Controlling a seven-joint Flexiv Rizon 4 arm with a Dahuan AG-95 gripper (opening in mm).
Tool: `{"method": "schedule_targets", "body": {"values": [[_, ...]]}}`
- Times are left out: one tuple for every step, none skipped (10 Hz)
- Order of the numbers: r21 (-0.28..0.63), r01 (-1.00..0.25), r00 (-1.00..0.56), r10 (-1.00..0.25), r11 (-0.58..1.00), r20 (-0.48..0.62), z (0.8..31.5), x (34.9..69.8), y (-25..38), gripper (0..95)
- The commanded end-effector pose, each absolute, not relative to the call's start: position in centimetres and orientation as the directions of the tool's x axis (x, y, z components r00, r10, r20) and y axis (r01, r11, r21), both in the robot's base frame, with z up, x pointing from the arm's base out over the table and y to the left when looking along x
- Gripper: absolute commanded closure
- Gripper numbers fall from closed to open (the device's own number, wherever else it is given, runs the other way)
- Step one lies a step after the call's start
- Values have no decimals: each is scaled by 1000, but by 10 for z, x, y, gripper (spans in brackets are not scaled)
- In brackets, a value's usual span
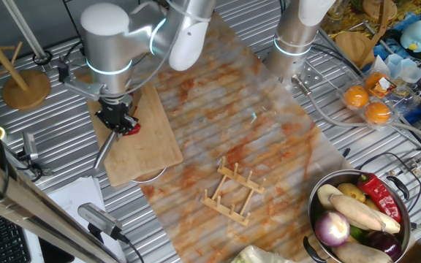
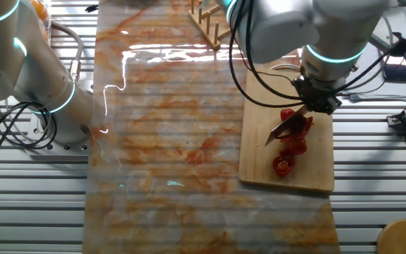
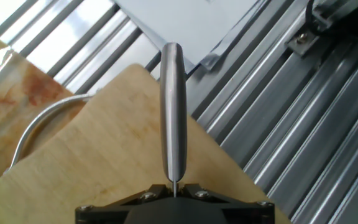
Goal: Chop the chili peppers
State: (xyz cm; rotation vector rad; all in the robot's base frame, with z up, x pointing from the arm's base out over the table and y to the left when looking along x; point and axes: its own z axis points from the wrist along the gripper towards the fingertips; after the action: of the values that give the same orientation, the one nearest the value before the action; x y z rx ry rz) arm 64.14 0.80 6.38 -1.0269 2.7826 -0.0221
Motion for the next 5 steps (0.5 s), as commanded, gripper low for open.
{"method": "schedule_targets", "body": {"values": [[-71,-627,-754,-627,776,-194,33,651,10,950],[-69,-630,-754,-631,773,-183,38,650,10,950],[-62,-632,-755,-632,773,-174,45,649,10,950],[-65,-636,-751,-637,769,-174,49,647,10,950],[-67,-636,-750,-636,769,-182,49,645,8,950]]}}
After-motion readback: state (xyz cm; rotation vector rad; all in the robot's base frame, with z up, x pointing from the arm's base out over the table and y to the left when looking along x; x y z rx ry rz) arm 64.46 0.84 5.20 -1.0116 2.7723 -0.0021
